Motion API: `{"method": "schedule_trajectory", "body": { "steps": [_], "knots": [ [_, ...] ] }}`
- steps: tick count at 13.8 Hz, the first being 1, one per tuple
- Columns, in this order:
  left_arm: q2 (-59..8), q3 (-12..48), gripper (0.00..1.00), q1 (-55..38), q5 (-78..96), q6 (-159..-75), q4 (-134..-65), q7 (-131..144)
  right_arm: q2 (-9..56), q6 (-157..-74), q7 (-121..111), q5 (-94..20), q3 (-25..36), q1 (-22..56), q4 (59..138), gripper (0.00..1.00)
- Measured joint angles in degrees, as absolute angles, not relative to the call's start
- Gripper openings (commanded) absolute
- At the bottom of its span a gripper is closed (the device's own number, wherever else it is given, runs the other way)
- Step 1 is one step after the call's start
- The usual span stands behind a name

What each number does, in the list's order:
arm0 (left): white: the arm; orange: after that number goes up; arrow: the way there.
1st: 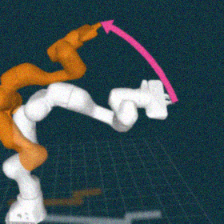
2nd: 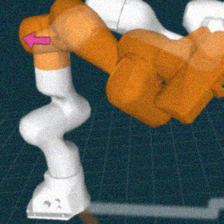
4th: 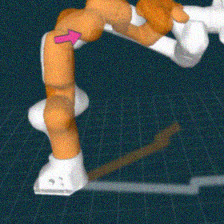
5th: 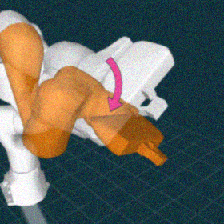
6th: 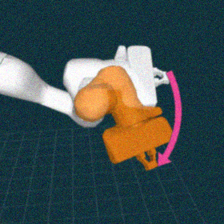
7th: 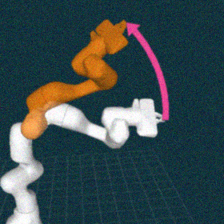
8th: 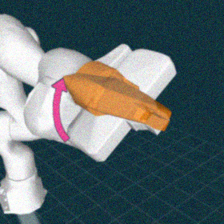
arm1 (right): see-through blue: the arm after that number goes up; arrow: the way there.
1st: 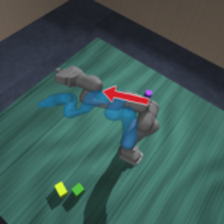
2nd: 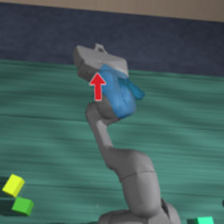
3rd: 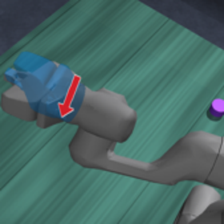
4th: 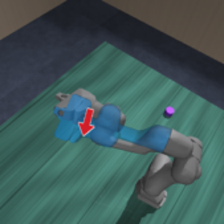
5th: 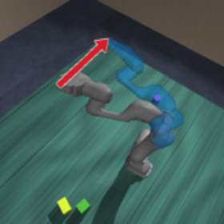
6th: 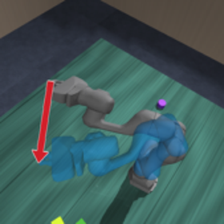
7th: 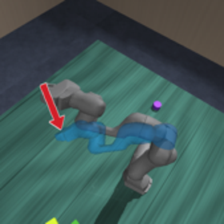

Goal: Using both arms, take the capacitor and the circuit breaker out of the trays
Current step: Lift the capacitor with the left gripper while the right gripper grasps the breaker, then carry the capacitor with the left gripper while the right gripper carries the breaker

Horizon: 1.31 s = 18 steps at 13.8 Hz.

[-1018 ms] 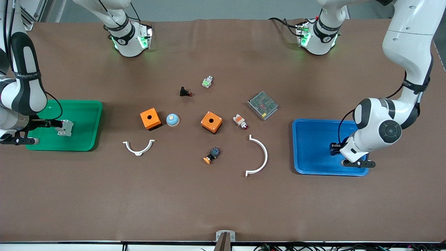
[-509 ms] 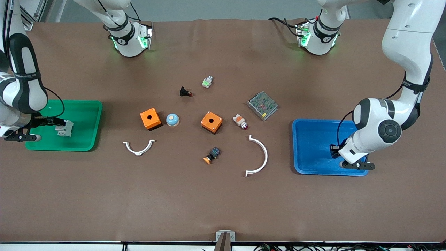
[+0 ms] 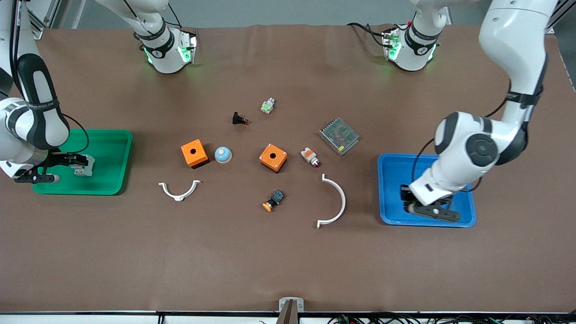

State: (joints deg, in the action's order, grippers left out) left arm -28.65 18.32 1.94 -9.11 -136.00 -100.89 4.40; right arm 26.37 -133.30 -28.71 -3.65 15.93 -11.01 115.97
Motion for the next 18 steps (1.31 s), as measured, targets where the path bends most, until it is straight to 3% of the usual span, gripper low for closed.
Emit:
{"method": "schedule_trajectory", "body": {
  "steps": [2, 4, 7, 11, 12, 13, 14, 15, 18],
  "knots": [
    [-31.7, 18.3, 0.00, -2.2, -9.1, -136.0, -98.0, 9.0, 26.6, -133.3, -28.7, -3.8, 15.8, -11.0, 116.0, 0.32],
    [-35.3, 18.1, 0.00, -6.7, -9.1, -136.0, -95.1, 15.5, 26.6, -133.3, -28.7, -3.8, 15.7, -11.0, 116.0, 0.27],
    [-40.0, 16.8, 0.00, -13.5, -10.1, -136.1, -91.1, 24.1, 26.6, -132.1, -28.7, -3.9, 15.5, -10.9, 115.6, 0.26],
    [-44.7, 12.6, 0.04, -21.8, -10.4, -136.1, -87.1, 32.9, 23.6, -117.7, -28.4, -4.0, 15.0, -8.7, 110.1, 0.26],
    [-45.7, 11.3, 0.11, -23.8, -10.4, -136.1, -86.4, 34.8, 21.9, -113.2, -27.1, -4.0, 15.0, -7.2, 108.0, 0.26],
    [-46.6, 10.3, 0.33, -25.3, -10.4, -136.1, -86.0, 36.0, 20.0, -109.0, -24.8, -4.0, 15.0, -5.3, 106.3, 0.26],
    [-46.9, 9.5, 0.61, -26.2, -10.6, -136.1, -85.4, 36.7, 18.2, -105.3, -21.7, -4.0, 14.9, -3.1, 104.9, 0.26],
    [-47.0, 9.2, 1.00, -26.5, -10.6, -136.1, -85.2, 37.0, 16.7, -102.1, -18.0, -4.0, 14.8, -0.3, 103.7, 0.26],
    [-47.1, 8.1, 1.00, -26.4, -10.6, -136.0, -83.9, 37.1, 14.7, -98.1, -3.4, -4.3, 14.3, 10.4, 102.3, 0.26]
  ]
}}
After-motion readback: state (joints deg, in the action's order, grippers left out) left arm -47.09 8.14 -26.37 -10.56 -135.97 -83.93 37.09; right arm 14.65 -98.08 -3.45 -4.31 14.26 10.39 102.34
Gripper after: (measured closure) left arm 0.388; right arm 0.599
